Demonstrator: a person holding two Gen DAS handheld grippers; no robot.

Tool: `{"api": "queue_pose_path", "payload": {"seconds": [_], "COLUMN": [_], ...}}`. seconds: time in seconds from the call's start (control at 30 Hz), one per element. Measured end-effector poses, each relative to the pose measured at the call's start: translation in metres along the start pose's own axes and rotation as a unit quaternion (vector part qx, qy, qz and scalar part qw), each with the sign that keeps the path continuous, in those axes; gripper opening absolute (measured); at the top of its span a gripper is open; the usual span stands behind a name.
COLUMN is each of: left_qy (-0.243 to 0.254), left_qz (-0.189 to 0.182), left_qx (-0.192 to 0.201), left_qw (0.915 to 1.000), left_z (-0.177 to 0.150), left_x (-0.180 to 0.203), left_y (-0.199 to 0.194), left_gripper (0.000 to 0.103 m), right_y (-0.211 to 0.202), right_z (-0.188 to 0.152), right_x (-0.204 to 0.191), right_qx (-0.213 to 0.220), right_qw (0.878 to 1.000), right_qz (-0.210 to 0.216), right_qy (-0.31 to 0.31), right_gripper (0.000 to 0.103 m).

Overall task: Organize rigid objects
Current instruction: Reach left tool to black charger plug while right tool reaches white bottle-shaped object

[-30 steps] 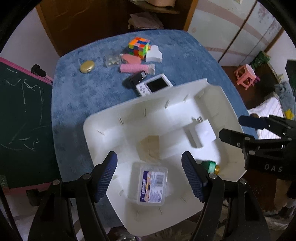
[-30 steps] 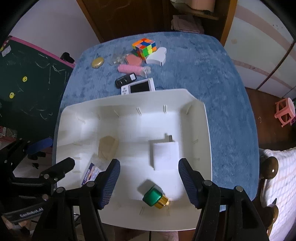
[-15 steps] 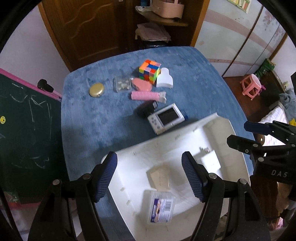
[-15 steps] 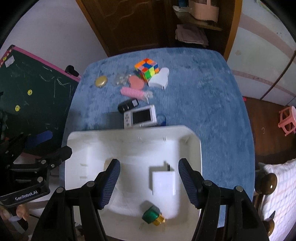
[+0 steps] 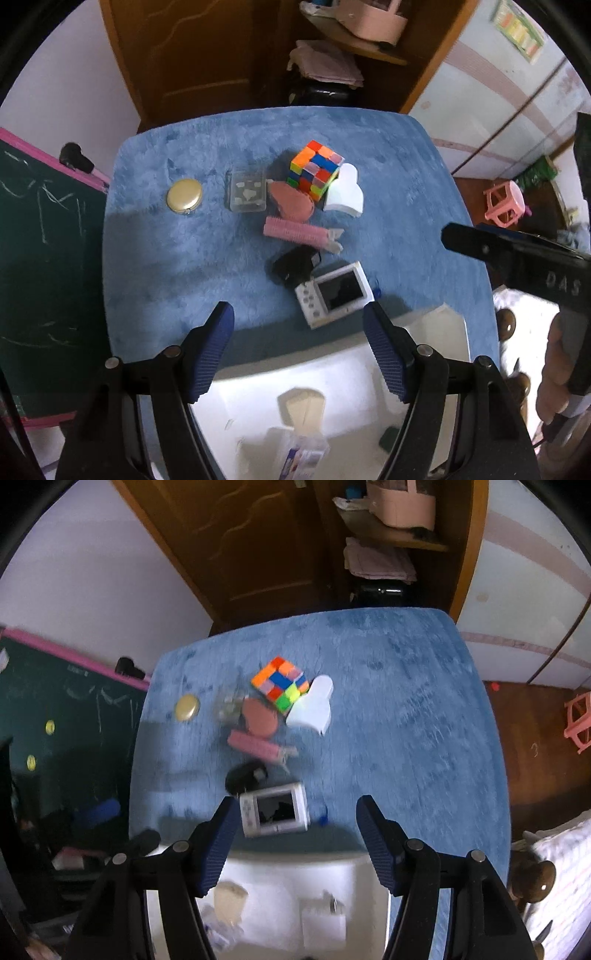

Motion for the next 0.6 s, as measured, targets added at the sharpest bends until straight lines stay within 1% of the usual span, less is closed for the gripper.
{"api": "queue_pose_path", "payload": {"seconds": [0.17,0.3,0.4,0.53,0.6], "left_qy": [-0.048,-0.078,-0.087,-0.094,-0.104], "left_qz": [-0.010,-0.008,-0.005,-0.003,-0.005], "left_qx": [-0.018,-0.032,-0.045,-0.058,-0.065], "left_qw": [0.9987,0.9964,0.9952,0.9939,0.9925], "left_z": [0.020,0.029,0.033,0.034,0.035], "left_x": [-0.012,-0.021,-0.024,-0.029,-0.033], "left_y": [0.027,0.049,0.066,0.084,0.091], "left_gripper": [0.075,0.075,0.075,0.075,0.075], "right_y": [0.036,0.077,0.109,0.145,0.162], "right_z": [0.035,0.058,0.070,0.078,0.080], "right_x": [0.006,0.007,0.004,-0.003,-0.005], "right_qx": [-0.025,-0.047,-0.063,-0.091,-0.101], "right_qw": [0.999,0.998,0.997,0.995,0.994], "right_qz": [0.017,0.017,0.008,0.002,-0.009], "right_qy": [0.033,0.048,0.048,0.045,0.042], "right_gripper": [0.066,0.066,0.066,0.066,0.066]}}
Point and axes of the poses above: each gripper's, at about its wrist camera, not at the fingertips, and y roughly the way its jaws point, x to its right, z to its top, the point moved 5 cm from there along y, roughly the way its jaws point, and after that the axes turned 5 degrees about -z, right-handed, at the moved point
